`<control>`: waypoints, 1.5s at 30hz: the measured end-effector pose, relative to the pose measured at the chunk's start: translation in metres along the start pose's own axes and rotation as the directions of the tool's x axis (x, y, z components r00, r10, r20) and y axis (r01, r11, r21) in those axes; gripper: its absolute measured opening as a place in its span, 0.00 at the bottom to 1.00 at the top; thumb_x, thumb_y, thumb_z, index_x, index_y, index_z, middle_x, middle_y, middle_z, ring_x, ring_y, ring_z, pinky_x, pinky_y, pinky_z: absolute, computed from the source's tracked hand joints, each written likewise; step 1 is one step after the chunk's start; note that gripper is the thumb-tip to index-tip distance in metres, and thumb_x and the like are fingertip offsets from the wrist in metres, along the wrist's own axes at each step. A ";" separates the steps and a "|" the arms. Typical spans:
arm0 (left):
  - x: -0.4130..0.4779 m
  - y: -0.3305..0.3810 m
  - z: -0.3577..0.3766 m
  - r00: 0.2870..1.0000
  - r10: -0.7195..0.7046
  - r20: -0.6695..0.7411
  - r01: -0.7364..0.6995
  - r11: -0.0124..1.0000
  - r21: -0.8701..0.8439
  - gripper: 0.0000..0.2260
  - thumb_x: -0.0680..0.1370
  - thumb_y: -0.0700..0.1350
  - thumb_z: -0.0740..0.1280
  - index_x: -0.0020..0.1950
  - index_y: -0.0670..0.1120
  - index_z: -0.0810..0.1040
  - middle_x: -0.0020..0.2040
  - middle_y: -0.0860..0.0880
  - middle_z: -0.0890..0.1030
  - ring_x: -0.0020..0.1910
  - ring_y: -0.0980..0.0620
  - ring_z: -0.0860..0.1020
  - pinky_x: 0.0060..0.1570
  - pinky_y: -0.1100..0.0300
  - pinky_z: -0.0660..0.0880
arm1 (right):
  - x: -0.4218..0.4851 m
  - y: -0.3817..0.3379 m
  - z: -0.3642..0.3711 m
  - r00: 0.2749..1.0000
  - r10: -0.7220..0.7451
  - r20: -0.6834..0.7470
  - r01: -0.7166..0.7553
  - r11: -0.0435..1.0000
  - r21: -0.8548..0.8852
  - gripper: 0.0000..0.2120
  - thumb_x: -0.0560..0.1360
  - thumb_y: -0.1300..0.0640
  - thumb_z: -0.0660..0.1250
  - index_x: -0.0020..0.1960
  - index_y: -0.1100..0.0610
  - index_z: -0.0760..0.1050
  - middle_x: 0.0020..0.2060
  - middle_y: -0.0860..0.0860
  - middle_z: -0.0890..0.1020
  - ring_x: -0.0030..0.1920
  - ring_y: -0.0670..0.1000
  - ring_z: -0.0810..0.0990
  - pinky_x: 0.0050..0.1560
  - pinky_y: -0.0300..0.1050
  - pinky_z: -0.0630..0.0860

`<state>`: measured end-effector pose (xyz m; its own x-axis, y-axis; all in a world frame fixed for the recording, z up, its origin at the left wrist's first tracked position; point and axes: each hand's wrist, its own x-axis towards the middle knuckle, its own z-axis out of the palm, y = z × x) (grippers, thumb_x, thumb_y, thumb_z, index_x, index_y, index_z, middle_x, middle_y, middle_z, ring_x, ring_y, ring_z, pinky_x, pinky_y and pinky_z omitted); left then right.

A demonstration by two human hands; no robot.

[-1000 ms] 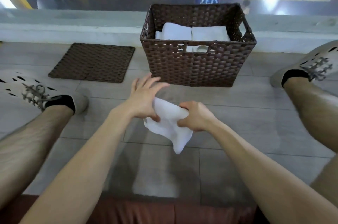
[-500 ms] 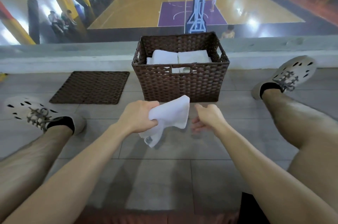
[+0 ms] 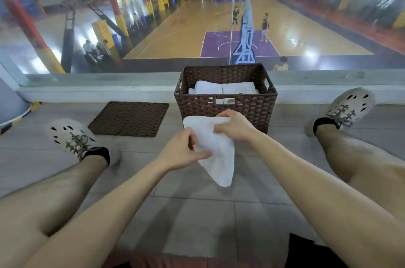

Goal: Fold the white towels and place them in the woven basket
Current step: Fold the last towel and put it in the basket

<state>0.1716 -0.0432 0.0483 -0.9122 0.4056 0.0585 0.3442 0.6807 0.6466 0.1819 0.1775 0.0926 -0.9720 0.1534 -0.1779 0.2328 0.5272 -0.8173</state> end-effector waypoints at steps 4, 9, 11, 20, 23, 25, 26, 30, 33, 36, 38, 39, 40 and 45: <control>0.035 0.004 -0.054 0.985 -0.061 -0.159 0.016 0.963 -0.270 0.57 0.57 0.53 0.90 0.80 0.48 0.64 0.67 0.57 0.68 0.69 0.53 0.69 0.67 0.55 0.70 | -0.019 -0.028 -0.039 0.982 -0.188 0.010 0.188 0.979 -0.079 0.24 0.72 0.53 0.79 0.65 0.50 0.77 0.56 0.46 0.80 0.54 0.47 0.80 0.46 0.42 0.77; 0.049 0.026 -0.092 0.957 0.060 0.283 0.133 0.777 -0.616 0.34 0.70 0.47 0.85 0.74 0.47 0.79 0.69 0.46 0.84 0.70 0.44 0.81 0.76 0.40 0.71 | -0.028 -0.060 -0.092 0.954 -0.297 -0.034 0.298 0.942 0.151 0.13 0.69 0.56 0.77 0.52 0.55 0.82 0.46 0.50 0.85 0.48 0.51 0.83 0.50 0.51 0.81; 0.053 0.054 -0.098 0.979 0.049 0.199 0.118 0.660 -0.742 0.26 0.75 0.42 0.80 0.72 0.42 0.79 0.66 0.43 0.85 0.67 0.41 0.83 0.74 0.39 0.73 | -0.026 -0.070 -0.111 0.954 -0.291 -0.077 0.300 0.900 0.316 0.13 0.70 0.57 0.76 0.54 0.59 0.82 0.47 0.53 0.86 0.49 0.56 0.85 0.53 0.54 0.80; 0.133 0.140 -0.124 0.898 0.034 -0.439 -0.234 0.882 -0.410 0.15 0.83 0.64 0.68 0.63 0.56 0.80 0.55 0.59 0.84 0.54 0.59 0.82 0.55 0.54 0.80 | 0.037 -0.080 -0.130 0.984 -0.122 -0.133 0.178 0.772 0.610 0.15 0.80 0.52 0.75 0.65 0.52 0.80 0.54 0.49 0.89 0.57 0.55 0.88 0.65 0.63 0.81; 0.192 0.135 -0.145 0.871 0.112 -0.478 -0.292 0.900 -0.323 0.14 0.85 0.60 0.67 0.64 0.54 0.70 0.58 0.56 0.80 0.53 0.61 0.79 0.50 0.60 0.77 | 0.082 -0.111 -0.155 0.971 -0.176 -0.160 0.236 0.794 0.560 0.13 0.81 0.52 0.72 0.65 0.51 0.80 0.54 0.50 0.89 0.55 0.54 0.89 0.62 0.61 0.83; 0.242 0.129 -0.161 0.881 0.115 -0.460 -0.310 0.874 -0.374 0.15 0.85 0.58 0.68 0.63 0.51 0.69 0.60 0.50 0.81 0.54 0.54 0.82 0.49 0.56 0.81 | 0.123 -0.129 -0.175 0.966 -0.202 -0.163 0.258 0.811 0.525 0.14 0.82 0.52 0.72 0.66 0.52 0.80 0.55 0.50 0.89 0.55 0.53 0.89 0.60 0.58 0.84; 0.267 0.126 -0.166 0.890 0.106 -0.444 -0.309 0.856 -0.415 0.16 0.84 0.57 0.69 0.62 0.49 0.70 0.59 0.49 0.82 0.53 0.54 0.83 0.48 0.57 0.81 | 0.147 -0.136 -0.184 0.964 -0.205 -0.166 0.262 0.820 0.509 0.14 0.82 0.51 0.72 0.66 0.52 0.80 0.55 0.51 0.89 0.55 0.54 0.89 0.60 0.58 0.85; 0.359 0.096 -0.181 0.934 0.025 -0.355 -0.214 0.836 -0.505 0.14 0.83 0.55 0.72 0.50 0.49 0.71 0.48 0.52 0.81 0.44 0.58 0.80 0.40 0.63 0.75 | 0.242 -0.153 -0.197 0.970 -0.203 -0.134 0.242 0.864 0.441 0.18 0.79 0.46 0.73 0.66 0.51 0.80 0.56 0.51 0.89 0.57 0.56 0.88 0.64 0.60 0.82; 0.403 0.064 -0.175 0.959 -0.041 -0.279 -0.120 0.835 -0.538 0.21 0.76 0.63 0.75 0.44 0.51 0.68 0.46 0.47 0.77 0.45 0.49 0.76 0.42 0.52 0.70 | 0.290 -0.140 -0.193 0.979 -0.164 -0.120 0.202 0.861 0.468 0.16 0.82 0.48 0.72 0.68 0.50 0.79 0.57 0.50 0.89 0.58 0.55 0.88 0.62 0.57 0.83; 0.418 0.038 -0.137 0.973 -0.106 -0.204 -0.023 0.838 -0.545 0.20 0.77 0.63 0.73 0.44 0.53 0.67 0.45 0.46 0.72 0.43 0.49 0.71 0.42 0.51 0.68 | 0.316 -0.105 -0.175 0.991 -0.084 -0.100 0.123 0.857 0.501 0.17 0.80 0.45 0.73 0.65 0.50 0.80 0.56 0.51 0.89 0.57 0.56 0.88 0.61 0.58 0.83; 0.422 0.026 -0.102 0.963 -0.170 -0.207 0.029 0.834 -0.551 0.17 0.81 0.59 0.70 0.45 0.50 0.67 0.44 0.47 0.71 0.41 0.50 0.70 0.37 0.55 0.65 | 0.323 -0.071 -0.160 0.997 0.039 -0.069 0.005 0.834 0.552 0.24 0.73 0.42 0.78 0.64 0.53 0.81 0.55 0.53 0.89 0.56 0.58 0.88 0.63 0.62 0.83; 0.423 0.019 -0.084 0.956 -0.210 -0.207 0.063 0.832 -0.551 0.17 0.83 0.57 0.69 0.45 0.50 0.67 0.43 0.48 0.71 0.39 0.51 0.70 0.35 0.57 0.65 | 0.324 -0.050 -0.149 0.995 0.104 0.003 -0.086 0.812 0.577 0.27 0.71 0.43 0.80 0.65 0.54 0.81 0.55 0.54 0.89 0.56 0.58 0.88 0.63 0.62 0.83; 0.424 0.010 -0.066 0.948 -0.241 -0.207 0.089 0.826 -0.557 0.16 0.84 0.55 0.69 0.45 0.49 0.66 0.41 0.50 0.70 0.37 0.53 0.69 0.33 0.61 0.65 | 0.320 -0.031 -0.135 0.986 0.147 0.076 -0.164 0.802 0.575 0.28 0.71 0.46 0.81 0.66 0.55 0.81 0.55 0.54 0.89 0.56 0.58 0.88 0.63 0.61 0.83; 0.430 -0.016 -0.005 0.949 -0.310 0.057 0.295 0.809 -0.509 0.15 0.83 0.56 0.69 0.50 0.46 0.72 0.41 0.50 0.76 0.37 0.54 0.75 0.34 0.59 0.71 | 0.298 0.048 -0.100 0.956 0.281 0.089 -0.283 0.790 0.544 0.15 0.78 0.57 0.76 0.64 0.57 0.82 0.54 0.53 0.89 0.55 0.56 0.89 0.61 0.59 0.83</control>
<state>-0.2269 0.1172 0.0669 -0.9597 0.2086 -0.1881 -0.1036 0.3598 0.9273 -0.0931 0.3324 0.0556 -0.8661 0.2206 -0.4486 0.4419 -0.0817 -0.8933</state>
